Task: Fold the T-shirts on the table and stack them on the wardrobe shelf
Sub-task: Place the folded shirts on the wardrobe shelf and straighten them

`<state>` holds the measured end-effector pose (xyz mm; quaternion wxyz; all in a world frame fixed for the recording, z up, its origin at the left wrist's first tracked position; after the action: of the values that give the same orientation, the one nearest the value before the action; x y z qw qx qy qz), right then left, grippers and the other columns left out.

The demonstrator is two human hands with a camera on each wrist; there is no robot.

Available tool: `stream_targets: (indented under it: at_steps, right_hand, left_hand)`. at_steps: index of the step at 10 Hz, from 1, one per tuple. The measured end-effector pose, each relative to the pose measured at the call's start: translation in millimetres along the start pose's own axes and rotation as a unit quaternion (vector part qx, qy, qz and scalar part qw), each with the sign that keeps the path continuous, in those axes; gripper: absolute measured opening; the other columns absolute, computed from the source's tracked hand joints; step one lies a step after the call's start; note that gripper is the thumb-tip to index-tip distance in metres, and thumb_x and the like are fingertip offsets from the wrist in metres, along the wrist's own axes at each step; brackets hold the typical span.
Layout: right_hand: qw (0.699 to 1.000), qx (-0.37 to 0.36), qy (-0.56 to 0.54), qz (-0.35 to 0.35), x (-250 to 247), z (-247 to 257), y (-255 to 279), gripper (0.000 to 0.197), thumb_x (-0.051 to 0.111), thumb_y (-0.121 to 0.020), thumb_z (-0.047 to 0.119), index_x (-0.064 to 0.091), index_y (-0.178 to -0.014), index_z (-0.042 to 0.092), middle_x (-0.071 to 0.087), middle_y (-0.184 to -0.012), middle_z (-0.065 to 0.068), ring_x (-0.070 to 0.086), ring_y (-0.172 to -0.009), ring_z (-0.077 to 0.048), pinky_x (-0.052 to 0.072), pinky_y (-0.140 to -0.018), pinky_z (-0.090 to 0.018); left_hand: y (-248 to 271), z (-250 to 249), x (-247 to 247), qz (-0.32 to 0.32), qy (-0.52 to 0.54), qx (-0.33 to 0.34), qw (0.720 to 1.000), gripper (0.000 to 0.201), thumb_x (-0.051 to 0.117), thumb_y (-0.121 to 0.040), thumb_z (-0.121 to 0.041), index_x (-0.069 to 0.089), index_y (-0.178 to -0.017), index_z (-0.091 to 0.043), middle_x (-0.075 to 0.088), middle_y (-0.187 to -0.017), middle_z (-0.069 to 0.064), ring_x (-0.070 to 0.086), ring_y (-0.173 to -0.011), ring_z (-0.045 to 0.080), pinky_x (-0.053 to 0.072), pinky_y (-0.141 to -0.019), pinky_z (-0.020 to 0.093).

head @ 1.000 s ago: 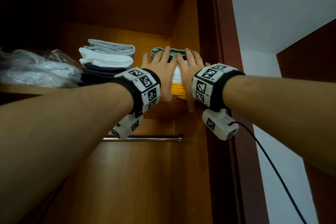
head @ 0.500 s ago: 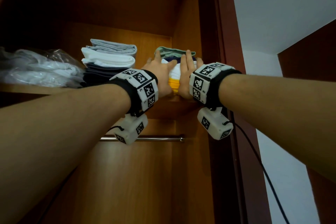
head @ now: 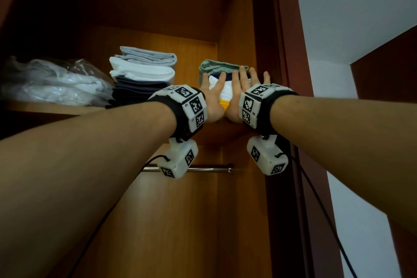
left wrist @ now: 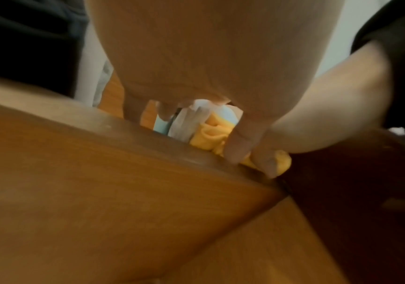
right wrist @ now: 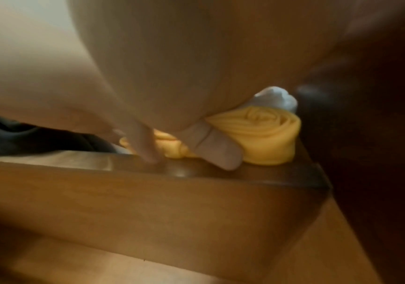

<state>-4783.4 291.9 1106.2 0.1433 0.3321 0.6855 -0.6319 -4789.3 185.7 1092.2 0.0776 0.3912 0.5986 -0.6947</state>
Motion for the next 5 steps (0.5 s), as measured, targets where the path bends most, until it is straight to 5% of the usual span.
stream_targets:
  at_steps: [1, 2, 3, 4, 5]
  right_hand:
    - [0.992, 0.047, -0.037, -0.116, 13.8, 2.7, -12.8, 0.07, 0.033, -0.097, 0.044, 0.015, -0.153, 0.008, 0.011, -0.16, -0.017, 0.012, -0.147, -0.038, 0.008, -0.116, -0.058]
    - [0.989, 0.067, -0.045, -0.123, 5.8, 12.7, -0.5, 0.072, 0.036, -0.098, 0.045, 0.009, -0.154, 0.008, 0.004, -0.16, -0.019, 0.008, -0.146, -0.041, 0.008, -0.116, -0.058]
    - [0.983, -0.003, -0.156, -0.098, -23.7, 50.1, 26.1, 0.087, 0.043, -0.092, 0.05, -0.003, -0.155, 0.011, -0.011, -0.16, -0.018, -0.006, -0.147, -0.039, 0.001, -0.118, -0.055]
    - [0.96, -0.035, -0.221, -0.167, -42.1, 90.3, 29.7, 0.104, 0.059, -0.081, 0.052, -0.011, -0.154, 0.024, -0.018, -0.16, -0.007, -0.014, -0.147, -0.031, -0.002, -0.118, -0.053]
    - [0.965, -0.098, -0.218, -0.109, -50.8, 115.5, 29.0, 0.142, 0.085, -0.058, 0.045, -0.023, -0.149, 0.033, -0.032, -0.156, -0.005, -0.022, -0.144, -0.035, 0.002, -0.114, -0.06]
  left_hand:
    - [15.9, 2.0, -9.7, -0.013, 0.021, 0.037, 0.999, 0.089, 0.051, -0.091, -0.014, -0.009, -0.155, -0.03, -0.017, -0.161, 0.01, 0.006, -0.15, 0.032, 0.028, -0.116, 0.041]
    - [35.6, 7.0, -34.0, -0.08, 0.061, 0.095, 0.99, 0.089, 0.06, -0.083, -0.014, 0.009, -0.155, -0.025, 0.0, -0.163, 0.007, 0.013, -0.149, 0.026, 0.027, -0.115, 0.032]
    - [56.1, 19.4, -70.9, -0.2, 0.091, 0.117, 0.969, 0.074, 0.062, -0.075, -0.001, 0.037, -0.142, -0.019, 0.033, -0.148, 0.002, 0.036, -0.133, 0.017, 0.033, -0.095, 0.021]
    - [71.6, 51.4, -106.0, -0.324, 0.108, 0.065, 0.938, 0.059, 0.063, -0.072, -0.005, 0.047, -0.126, -0.021, 0.044, -0.131, -0.003, 0.044, -0.121, 0.013, 0.041, -0.095, 0.028]
    - [77.9, 90.5, -121.1, -0.379, 0.144, -0.018, 0.914, 0.054, 0.067, -0.077, -0.025, 0.046, -0.126, -0.022, 0.044, -0.13, -0.004, 0.046, -0.119, 0.014, 0.042, -0.097, 0.032]
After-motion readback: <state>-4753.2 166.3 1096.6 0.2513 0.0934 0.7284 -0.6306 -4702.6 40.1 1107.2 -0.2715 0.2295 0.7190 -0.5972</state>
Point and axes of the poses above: each hand's wrist, its own y-axis away from the middle knuckle, its own x-axis out of the palm, z = x × y, the point moved 3 cm from there along -y, towards the middle knuckle
